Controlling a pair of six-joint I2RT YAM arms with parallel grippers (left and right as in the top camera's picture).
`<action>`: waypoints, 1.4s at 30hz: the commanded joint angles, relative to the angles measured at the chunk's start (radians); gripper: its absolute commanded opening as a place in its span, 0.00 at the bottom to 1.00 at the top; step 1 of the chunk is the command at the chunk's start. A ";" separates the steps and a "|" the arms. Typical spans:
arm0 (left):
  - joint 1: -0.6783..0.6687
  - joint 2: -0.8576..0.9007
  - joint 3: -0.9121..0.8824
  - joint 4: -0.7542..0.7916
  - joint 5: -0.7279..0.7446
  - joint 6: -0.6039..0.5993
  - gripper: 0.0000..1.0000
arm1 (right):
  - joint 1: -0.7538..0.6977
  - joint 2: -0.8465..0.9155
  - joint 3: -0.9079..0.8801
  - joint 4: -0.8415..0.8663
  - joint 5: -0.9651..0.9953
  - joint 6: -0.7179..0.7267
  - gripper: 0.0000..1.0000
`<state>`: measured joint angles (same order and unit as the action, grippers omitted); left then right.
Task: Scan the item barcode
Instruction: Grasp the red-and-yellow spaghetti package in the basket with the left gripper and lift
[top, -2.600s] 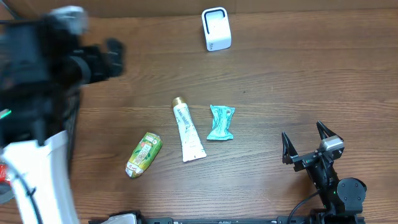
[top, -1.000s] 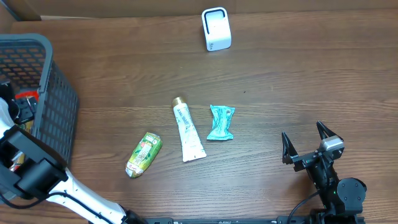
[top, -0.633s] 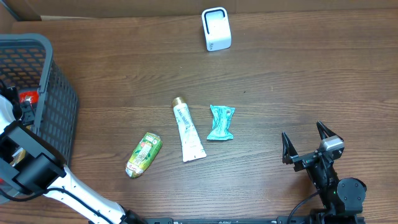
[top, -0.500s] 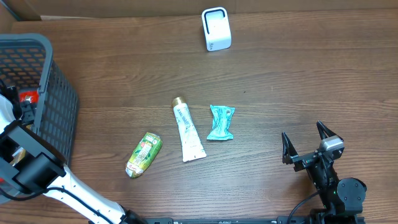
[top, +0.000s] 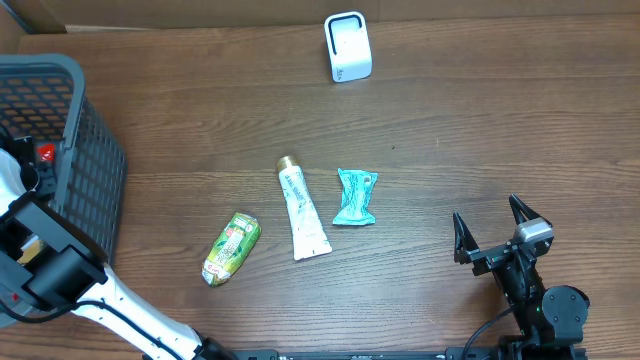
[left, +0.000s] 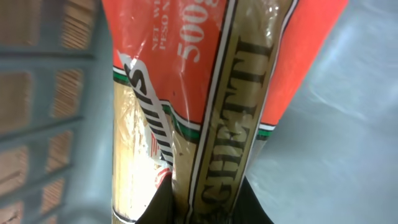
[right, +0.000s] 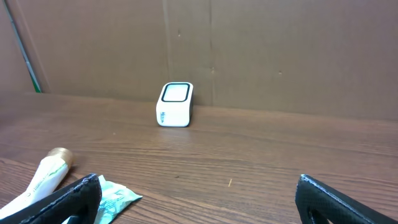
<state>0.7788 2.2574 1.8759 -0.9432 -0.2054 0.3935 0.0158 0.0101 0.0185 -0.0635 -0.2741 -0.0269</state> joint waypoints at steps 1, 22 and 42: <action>-0.045 0.068 -0.002 -0.094 0.190 -0.075 0.04 | 0.006 -0.007 -0.011 0.006 -0.003 -0.004 1.00; 0.001 -0.053 -0.076 -0.133 0.146 -0.124 0.73 | 0.006 -0.007 -0.011 0.006 -0.004 -0.004 1.00; 0.006 -0.065 -0.093 -0.159 0.166 -0.206 0.04 | 0.006 -0.007 -0.011 0.006 -0.003 -0.004 1.00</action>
<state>0.7799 2.1494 1.7527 -1.0462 -0.0669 0.2558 0.0158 0.0101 0.0185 -0.0639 -0.2741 -0.0265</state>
